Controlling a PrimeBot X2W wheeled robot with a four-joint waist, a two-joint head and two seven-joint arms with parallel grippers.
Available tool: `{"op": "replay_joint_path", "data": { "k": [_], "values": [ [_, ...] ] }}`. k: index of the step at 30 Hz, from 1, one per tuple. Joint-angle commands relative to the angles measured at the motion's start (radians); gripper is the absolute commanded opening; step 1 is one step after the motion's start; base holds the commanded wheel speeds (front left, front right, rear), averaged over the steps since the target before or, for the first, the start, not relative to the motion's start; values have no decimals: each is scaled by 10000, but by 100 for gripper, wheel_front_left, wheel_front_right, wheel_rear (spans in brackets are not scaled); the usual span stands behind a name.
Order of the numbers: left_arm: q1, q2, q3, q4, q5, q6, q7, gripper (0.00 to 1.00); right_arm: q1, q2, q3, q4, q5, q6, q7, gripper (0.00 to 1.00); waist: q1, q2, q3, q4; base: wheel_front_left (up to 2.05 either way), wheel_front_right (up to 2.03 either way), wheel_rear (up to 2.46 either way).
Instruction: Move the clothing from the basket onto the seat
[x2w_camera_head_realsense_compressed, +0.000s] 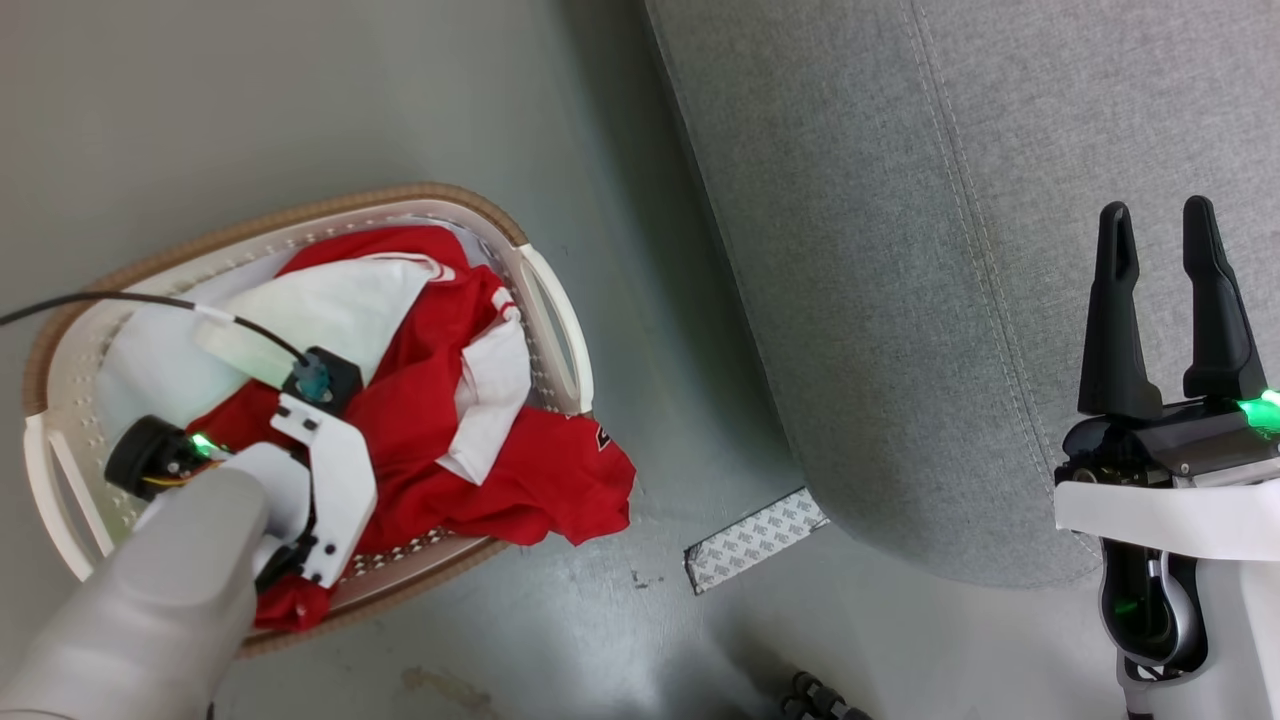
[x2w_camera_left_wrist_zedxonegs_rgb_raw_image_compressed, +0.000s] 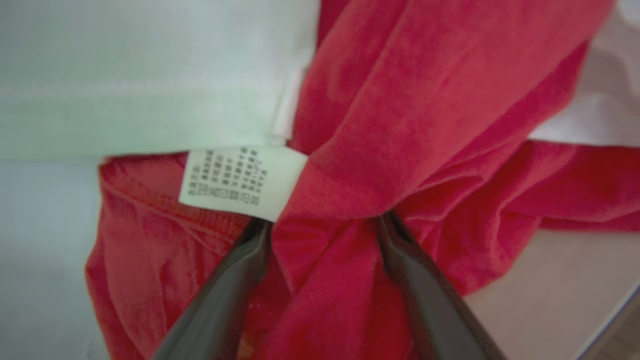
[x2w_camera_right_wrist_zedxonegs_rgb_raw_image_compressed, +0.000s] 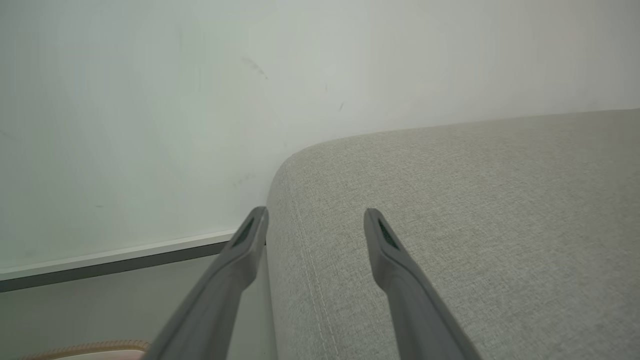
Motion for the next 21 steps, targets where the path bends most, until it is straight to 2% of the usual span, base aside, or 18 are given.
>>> {"op": "replay_joint_path", "data": {
  "k": [1, 2, 3, 4, 12, 21],
  "values": [
    [-150, 51, -29, 198, -174, 18, 2, 94, -152, 13, 21, -21, 64, -17, 7, 100, -1, 0, 60, -23, 0, 0, 0],
    [-177, 16, -78, 297, -162, 18, -36, 65, -162, 11, 27, -20, 78, -19, 7, 100, -1, 0, 75, -20, 0, 0, 0],
    [-195, -35, -117, 365, -180, 18, -90, 46, -179, 11, 40, -13, 91, -19, 7, 100, -1, 0, 86, -16, 0, 0, 0],
    [-231, -80, -144, 429, -209, 18, -188, 0, -199, 11, 56, -4, 93, -17, 7, 100, -1, 0, 91, -13, 0, 0, 0],
    [-257, -380, -444, 676, -582, 18, -882, 0, -280, 10, 44, 154, -93, -19, 8, 100, -1, 0, -305, 227, 0, 0, 0],
    [260, -1258, -611, 702, -1465, 18, -2233, 0, 69, 7, -199, 424, -1029, -19, 8, 100, -1, 0, -2050, 1065, 0, 0, 0]
  ]
}}
